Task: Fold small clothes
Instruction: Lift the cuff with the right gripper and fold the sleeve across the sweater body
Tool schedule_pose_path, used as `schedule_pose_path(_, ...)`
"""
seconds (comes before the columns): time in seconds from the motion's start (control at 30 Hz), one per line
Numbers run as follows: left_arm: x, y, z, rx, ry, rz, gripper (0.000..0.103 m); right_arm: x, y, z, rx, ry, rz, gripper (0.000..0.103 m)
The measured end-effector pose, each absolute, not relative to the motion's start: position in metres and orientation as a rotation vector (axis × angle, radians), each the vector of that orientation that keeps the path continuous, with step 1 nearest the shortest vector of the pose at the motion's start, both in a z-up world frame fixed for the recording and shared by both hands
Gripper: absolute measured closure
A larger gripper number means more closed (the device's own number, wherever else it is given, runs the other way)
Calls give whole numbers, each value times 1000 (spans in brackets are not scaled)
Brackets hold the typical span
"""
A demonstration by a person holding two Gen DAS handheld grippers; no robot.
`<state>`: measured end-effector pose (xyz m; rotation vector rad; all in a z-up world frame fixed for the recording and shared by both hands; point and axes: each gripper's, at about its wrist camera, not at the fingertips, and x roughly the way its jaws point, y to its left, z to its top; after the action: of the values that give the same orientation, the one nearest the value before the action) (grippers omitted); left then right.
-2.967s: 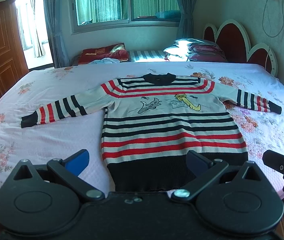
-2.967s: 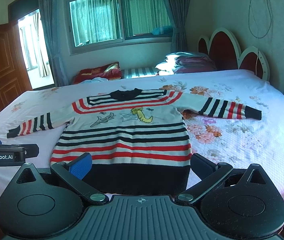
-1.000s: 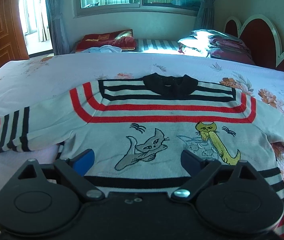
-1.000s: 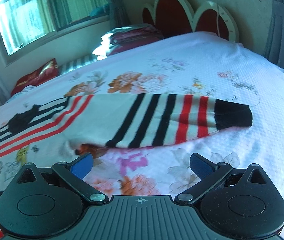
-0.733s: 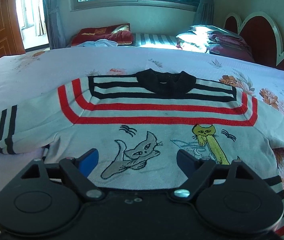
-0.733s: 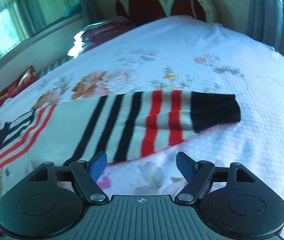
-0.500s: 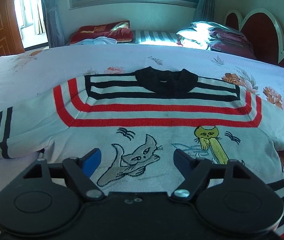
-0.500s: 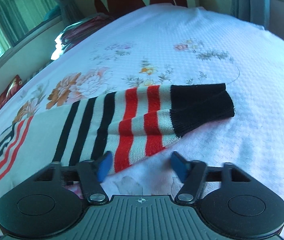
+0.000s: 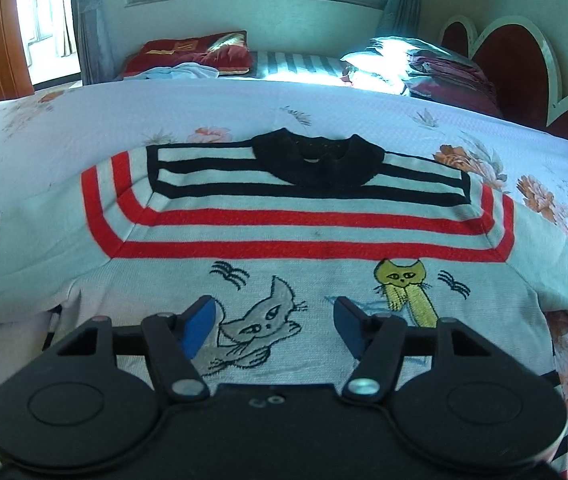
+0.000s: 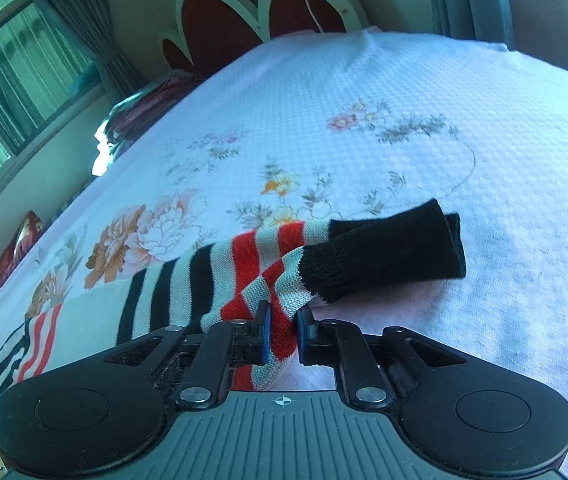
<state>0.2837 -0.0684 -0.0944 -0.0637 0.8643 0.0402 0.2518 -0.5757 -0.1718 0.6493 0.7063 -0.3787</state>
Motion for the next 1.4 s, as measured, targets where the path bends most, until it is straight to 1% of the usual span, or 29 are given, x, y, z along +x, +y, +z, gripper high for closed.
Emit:
schedule_pose_path(0.2, 284, -62, -86, -75, 848, 45, 40, 258, -540, -132, 525, 618, -290, 93)
schedule_pose_path(0.37, 279, -42, -77, -107, 831, 73, 40, 279, -471, -98, 423, 569, -98, 93)
schedule_pose_path(0.47, 274, -27, -70, -112, 812, 88, 40, 293, -418, -88, 389, 572, 34, 93)
schedule_pose_path(0.6, 271, -5, -67, -134, 791, 88, 36, 309, -329, -93, 320, 611, 221, 94)
schedule_pose_path(0.63, 271, 0, -68, -140, 789, 83, 33, 312, -308, -97, 290, 622, 250, 94)
schedule_pose_path(0.7, 274, 7, -70, -150, 795, 68, 33, 318, -268, -110, 257, 674, 306, 94)
schedule_pose_path(0.77, 277, 13, -74, -158, 804, 44, 30, 323, -240, -125, 234, 738, 348, 94)
schedule_pose_path(0.83, 279, 15, -78, -158, 808, 22, 28, 321, -230, -132, 231, 753, 333, 93)
schedule_pose_path(0.9, 284, 11, -82, -154, 812, -23, 24, 317, -234, -135, 238, 757, 309, 93)
schedule_pose_path(0.97, 291, 0, -85, -145, 820, -77, 22, 306, -246, -134, 229, 750, 253, 83)
schedule_pose_path(1.03, 302, -18, -89, -143, 835, -152, 20, 298, -265, -134, 227, 742, 187, 35)
schedule_pose_path(1.07, 308, -29, -93, -151, 848, -195, 20, 294, -279, -133, 231, 734, 145, 32)
schedule_pose_path(1.13, 322, -53, -99, -175, 872, -273, 21, 287, -299, -133, 225, 734, 91, 32)
schedule_pose_path(1.3, 363, -115, -123, -228, 943, -418, 31, 269, -346, -140, 267, 751, -36, 32)
schedule_pose_path(1.4, 386, -145, -138, -271, 972, -451, 32, 259, -371, -142, 306, 756, -83, 32)
